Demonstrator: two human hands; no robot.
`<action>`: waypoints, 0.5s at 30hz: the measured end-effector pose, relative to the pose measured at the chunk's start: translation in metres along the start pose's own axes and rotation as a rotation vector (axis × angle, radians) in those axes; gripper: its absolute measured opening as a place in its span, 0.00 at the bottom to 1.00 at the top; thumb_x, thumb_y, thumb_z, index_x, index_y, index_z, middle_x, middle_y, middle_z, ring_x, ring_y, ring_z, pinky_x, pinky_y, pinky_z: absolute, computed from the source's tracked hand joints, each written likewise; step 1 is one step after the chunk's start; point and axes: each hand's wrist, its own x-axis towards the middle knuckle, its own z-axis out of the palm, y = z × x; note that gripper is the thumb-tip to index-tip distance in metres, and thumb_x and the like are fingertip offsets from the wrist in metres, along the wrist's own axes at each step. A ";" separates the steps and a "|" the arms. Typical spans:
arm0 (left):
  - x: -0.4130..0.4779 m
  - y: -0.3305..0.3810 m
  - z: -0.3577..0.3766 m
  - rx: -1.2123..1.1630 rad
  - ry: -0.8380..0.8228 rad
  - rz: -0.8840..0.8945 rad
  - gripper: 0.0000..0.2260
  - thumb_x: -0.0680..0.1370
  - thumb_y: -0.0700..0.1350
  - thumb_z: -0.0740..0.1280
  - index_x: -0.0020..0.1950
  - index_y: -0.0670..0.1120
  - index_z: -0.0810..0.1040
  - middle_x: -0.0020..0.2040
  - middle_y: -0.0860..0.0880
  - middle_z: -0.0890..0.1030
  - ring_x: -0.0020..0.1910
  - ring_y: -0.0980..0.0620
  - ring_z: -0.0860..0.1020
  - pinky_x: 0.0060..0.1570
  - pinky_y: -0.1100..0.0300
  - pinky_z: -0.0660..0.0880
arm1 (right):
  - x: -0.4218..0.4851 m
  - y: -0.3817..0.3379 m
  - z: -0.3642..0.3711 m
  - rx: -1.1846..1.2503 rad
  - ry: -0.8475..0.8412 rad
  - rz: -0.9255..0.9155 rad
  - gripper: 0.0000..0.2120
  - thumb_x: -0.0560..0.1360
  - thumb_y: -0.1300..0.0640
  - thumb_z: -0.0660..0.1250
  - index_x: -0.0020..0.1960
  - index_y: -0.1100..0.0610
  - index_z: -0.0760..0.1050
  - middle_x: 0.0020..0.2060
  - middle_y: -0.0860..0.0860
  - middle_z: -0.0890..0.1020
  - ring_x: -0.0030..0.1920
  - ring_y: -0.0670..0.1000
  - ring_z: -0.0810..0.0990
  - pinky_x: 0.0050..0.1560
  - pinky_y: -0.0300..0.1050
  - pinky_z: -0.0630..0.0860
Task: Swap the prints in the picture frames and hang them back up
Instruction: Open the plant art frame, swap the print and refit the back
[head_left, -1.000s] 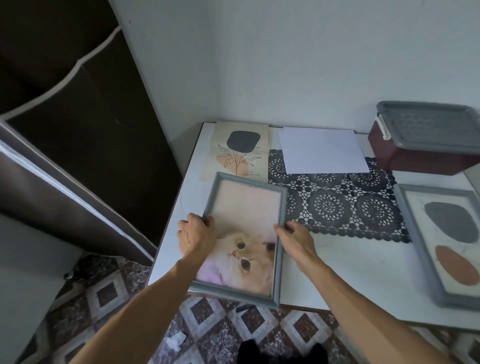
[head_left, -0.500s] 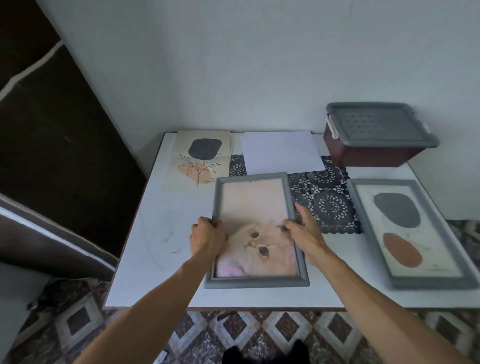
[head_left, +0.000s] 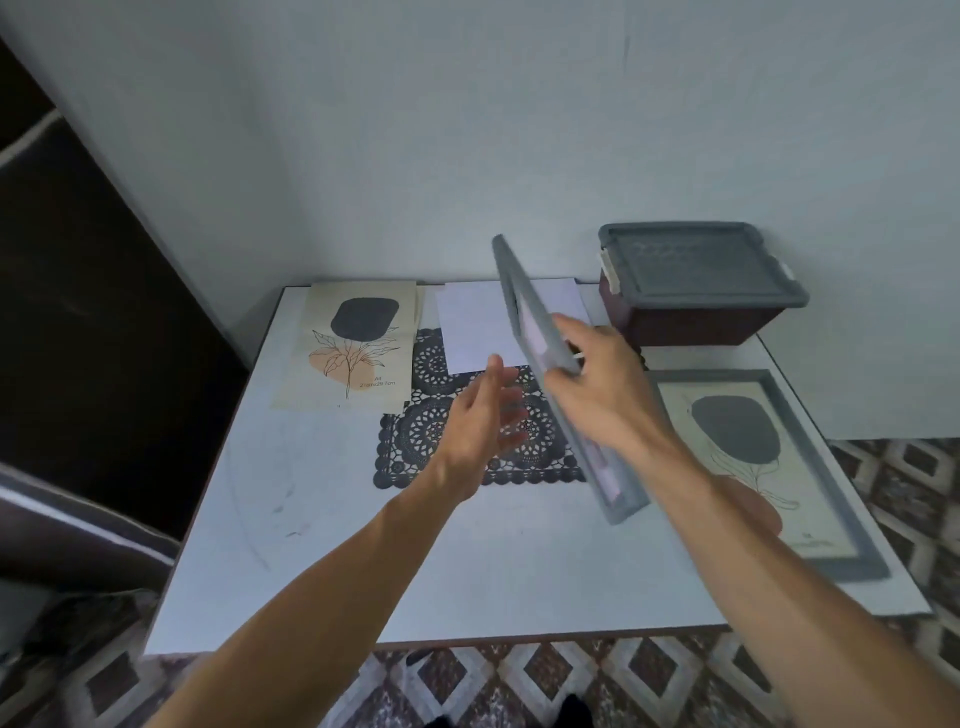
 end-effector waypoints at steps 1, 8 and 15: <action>0.001 0.008 0.005 -0.051 -0.027 -0.001 0.25 0.81 0.65 0.54 0.62 0.48 0.78 0.55 0.46 0.83 0.52 0.46 0.82 0.52 0.49 0.80 | -0.004 -0.001 0.010 -0.046 -0.010 -0.044 0.26 0.73 0.61 0.66 0.69 0.45 0.72 0.46 0.54 0.76 0.34 0.50 0.78 0.30 0.31 0.70; 0.003 -0.002 -0.014 -0.041 0.080 -0.094 0.24 0.79 0.63 0.62 0.50 0.41 0.80 0.41 0.42 0.82 0.35 0.49 0.79 0.32 0.58 0.76 | -0.043 0.015 0.084 -0.185 -0.056 -0.071 0.27 0.71 0.63 0.66 0.69 0.50 0.69 0.53 0.54 0.72 0.54 0.58 0.73 0.57 0.56 0.75; -0.001 -0.042 -0.047 -0.019 0.296 -0.271 0.14 0.79 0.49 0.56 0.48 0.40 0.75 0.39 0.42 0.75 0.39 0.46 0.74 0.39 0.51 0.71 | -0.065 0.021 0.118 0.088 -0.276 0.110 0.18 0.77 0.53 0.65 0.66 0.51 0.75 0.57 0.54 0.72 0.61 0.54 0.73 0.64 0.46 0.72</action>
